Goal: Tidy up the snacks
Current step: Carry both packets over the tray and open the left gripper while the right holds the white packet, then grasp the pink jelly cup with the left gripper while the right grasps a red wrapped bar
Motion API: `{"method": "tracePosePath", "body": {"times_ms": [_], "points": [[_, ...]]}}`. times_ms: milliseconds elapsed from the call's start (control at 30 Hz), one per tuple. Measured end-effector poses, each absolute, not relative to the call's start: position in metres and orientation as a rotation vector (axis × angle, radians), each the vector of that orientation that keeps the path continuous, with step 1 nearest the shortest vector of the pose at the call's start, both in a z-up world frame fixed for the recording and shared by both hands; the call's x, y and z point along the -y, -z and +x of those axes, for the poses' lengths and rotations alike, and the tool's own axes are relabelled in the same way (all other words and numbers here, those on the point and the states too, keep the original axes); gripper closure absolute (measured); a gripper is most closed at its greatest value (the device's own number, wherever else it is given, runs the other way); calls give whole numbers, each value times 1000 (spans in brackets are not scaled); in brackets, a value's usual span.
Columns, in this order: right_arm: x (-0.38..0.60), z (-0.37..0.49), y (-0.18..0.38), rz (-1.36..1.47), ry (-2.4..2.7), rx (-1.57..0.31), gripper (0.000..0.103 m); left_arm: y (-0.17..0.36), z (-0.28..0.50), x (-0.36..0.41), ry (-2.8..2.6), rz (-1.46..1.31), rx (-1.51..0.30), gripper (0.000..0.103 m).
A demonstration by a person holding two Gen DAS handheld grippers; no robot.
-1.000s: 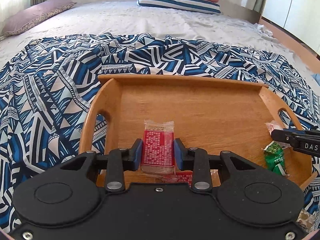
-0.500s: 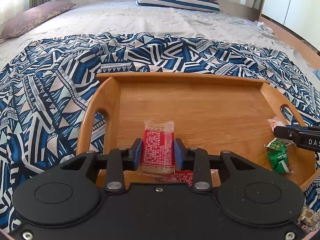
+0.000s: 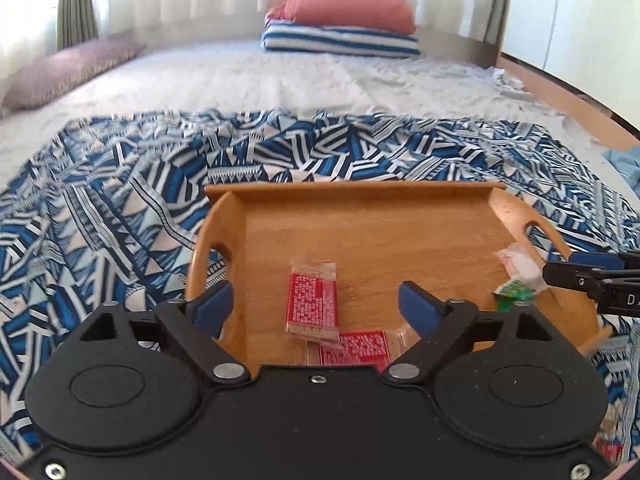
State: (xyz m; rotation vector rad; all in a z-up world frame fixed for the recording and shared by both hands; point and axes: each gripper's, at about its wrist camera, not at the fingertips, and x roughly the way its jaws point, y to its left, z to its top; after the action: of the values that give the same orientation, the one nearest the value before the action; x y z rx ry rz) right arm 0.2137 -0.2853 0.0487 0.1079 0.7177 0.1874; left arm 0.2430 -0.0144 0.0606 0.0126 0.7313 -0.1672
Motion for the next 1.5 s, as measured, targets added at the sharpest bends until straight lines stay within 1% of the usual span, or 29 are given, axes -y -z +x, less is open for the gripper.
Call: {"method": "tracePosePath", "body": {"times_ms": [67,100,167,267,500,767,1200,1233,1300,1367,1433,1500], "points": [[286,201,-53,101,-201,-702,25,-66,228,14,180,23,-715,8],[286,194,-55,95,-205,-693,24,-68,221,14,183,29,-707,8],[286,181,-58,74,-211,-677,18,-71,204,12,194,32,-686,7],[284,160,-62,43,-224,-650,14,-72,181,7,206,1,-675,7],[282,119,-59,22,-230,-623,10,-59,136,-4,190,5,-657,7],[282,73,-39,-15,-191,-595,4,-42,93,-17,175,19,-656,7],[279,39,-7,-9,-107,-601,2,-18,50,-10,127,101,-633,7],[278,38,-6,-8,-101,-602,2,-17,48,-8,127,111,-628,8],[276,36,-2,-16,-87,-600,2,-15,42,-5,127,126,-618,17],[274,34,0,-22,-74,-594,1,-14,39,-2,135,143,-615,43],[273,33,0,-22,-64,-589,1,-12,36,0,142,154,-621,52],[272,32,1,-18,-54,-586,1,-10,34,2,149,148,-629,53]]}}
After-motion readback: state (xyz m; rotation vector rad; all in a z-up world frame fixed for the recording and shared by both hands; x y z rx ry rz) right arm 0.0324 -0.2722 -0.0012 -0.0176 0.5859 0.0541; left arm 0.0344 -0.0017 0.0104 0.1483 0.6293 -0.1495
